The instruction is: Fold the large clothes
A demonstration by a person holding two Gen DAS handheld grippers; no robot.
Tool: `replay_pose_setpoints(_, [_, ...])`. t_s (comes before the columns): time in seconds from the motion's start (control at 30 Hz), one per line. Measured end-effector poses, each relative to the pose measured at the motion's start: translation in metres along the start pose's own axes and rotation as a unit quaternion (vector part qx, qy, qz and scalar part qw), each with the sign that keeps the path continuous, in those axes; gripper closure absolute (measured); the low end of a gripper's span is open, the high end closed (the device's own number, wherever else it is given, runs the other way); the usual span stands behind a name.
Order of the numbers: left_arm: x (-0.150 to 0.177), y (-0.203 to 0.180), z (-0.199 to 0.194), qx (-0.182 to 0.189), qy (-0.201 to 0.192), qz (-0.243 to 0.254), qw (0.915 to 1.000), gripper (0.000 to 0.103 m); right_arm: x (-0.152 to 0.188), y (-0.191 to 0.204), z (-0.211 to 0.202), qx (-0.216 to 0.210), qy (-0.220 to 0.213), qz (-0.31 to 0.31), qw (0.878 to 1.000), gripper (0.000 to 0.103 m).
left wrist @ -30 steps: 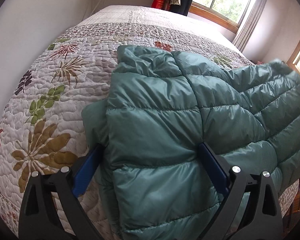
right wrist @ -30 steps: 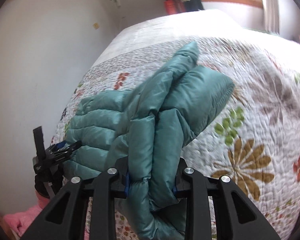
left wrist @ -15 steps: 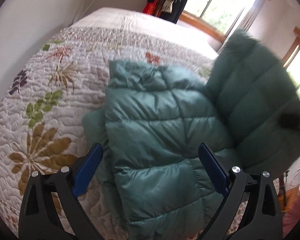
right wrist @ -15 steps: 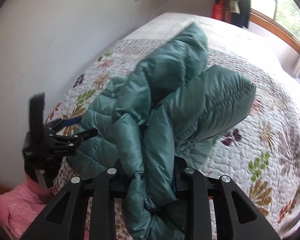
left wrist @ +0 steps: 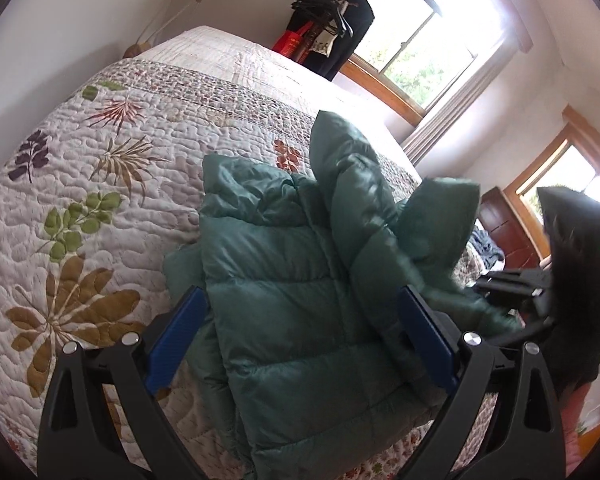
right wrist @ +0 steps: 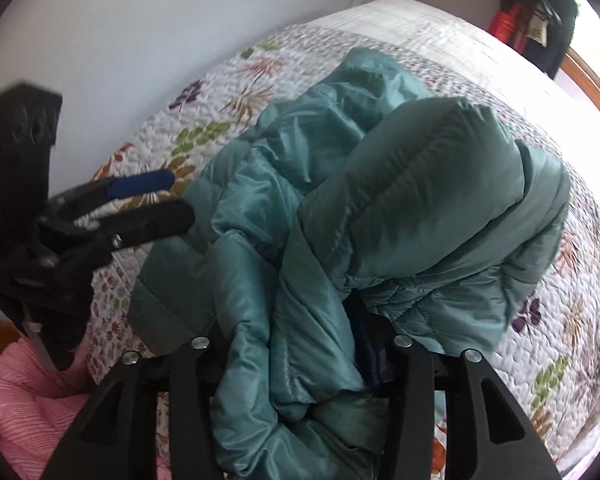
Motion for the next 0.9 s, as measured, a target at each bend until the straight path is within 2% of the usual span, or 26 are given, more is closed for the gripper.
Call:
replay_pose_setpoints(0.13, [-0.002,0.007,0.004,-0.004,0.003,-0.011,0.9999,0.008,0.000,0.010,0.016,0.003,0.003,-0.015,1.000,0.049])
replay_pose_setpoints(0.27, [-0.002,0.011,0.008,0.000,0.013,-0.021,0.9997,0.008,0.000,0.009,0.013,-0.009,-0.006,-0.005,1.000,0.047])
replay_pose_setpoints(0.4, [-0.006,0.009,0.010,-0.001,0.014,-0.020,0.9997,0.008,0.006,0.004,-0.018,-0.042,-0.031,0.017,0.998,0.039])
replay_pose_setpoints(0.43, [-0.008,0.007,0.011,-0.001,0.015,-0.019,0.9997,0.008,0.008,0.001,-0.032,-0.058,-0.045,0.023,0.997,0.035])
replay_pose_setpoints(0.53, [-0.016,0.001,0.017,0.009,0.023,-0.007,0.9997,0.008,0.017,-0.012,-0.069,-0.101,-0.089,0.040,0.990,0.032])
replay_pose_setpoints(0.6, [-0.023,-0.001,0.025,0.025,0.030,-0.006,0.9992,0.008,0.023,-0.028,-0.090,-0.120,-0.123,0.061,0.983,0.032])
replay_pose_setpoints(0.67, [-0.029,-0.002,0.033,0.048,0.040,-0.019,0.9979,0.008,0.032,-0.061,-0.103,-0.111,-0.155,0.102,0.976,0.031])
replay_pose_setpoints(0.73, [-0.035,-0.002,0.043,0.076,0.051,-0.035,0.9952,0.008,0.039,-0.096,-0.102,-0.116,-0.169,0.153,0.967,0.031])
replay_pose_setpoints(0.8, [-0.042,-0.004,0.050,0.098,0.057,-0.042,0.9927,0.008,0.049,-0.132,-0.091,-0.103,-0.169,0.206,0.958,0.032])
replay_pose_setpoints(0.9, [-0.048,-0.006,0.059,0.118,0.059,-0.053,0.9899,0.008,0.065,-0.189,-0.053,-0.057,-0.135,0.286,0.947,0.034])
Point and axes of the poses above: each gripper's, at about its wrist camera, not at the fingertips, and z roughly the way its jaws point, y to its left, x to its underside, the point moved 5 cm from there along z, roughly the way its jaws point, and after that the axes turned 4 degrees about x, right-handed, at the moved point
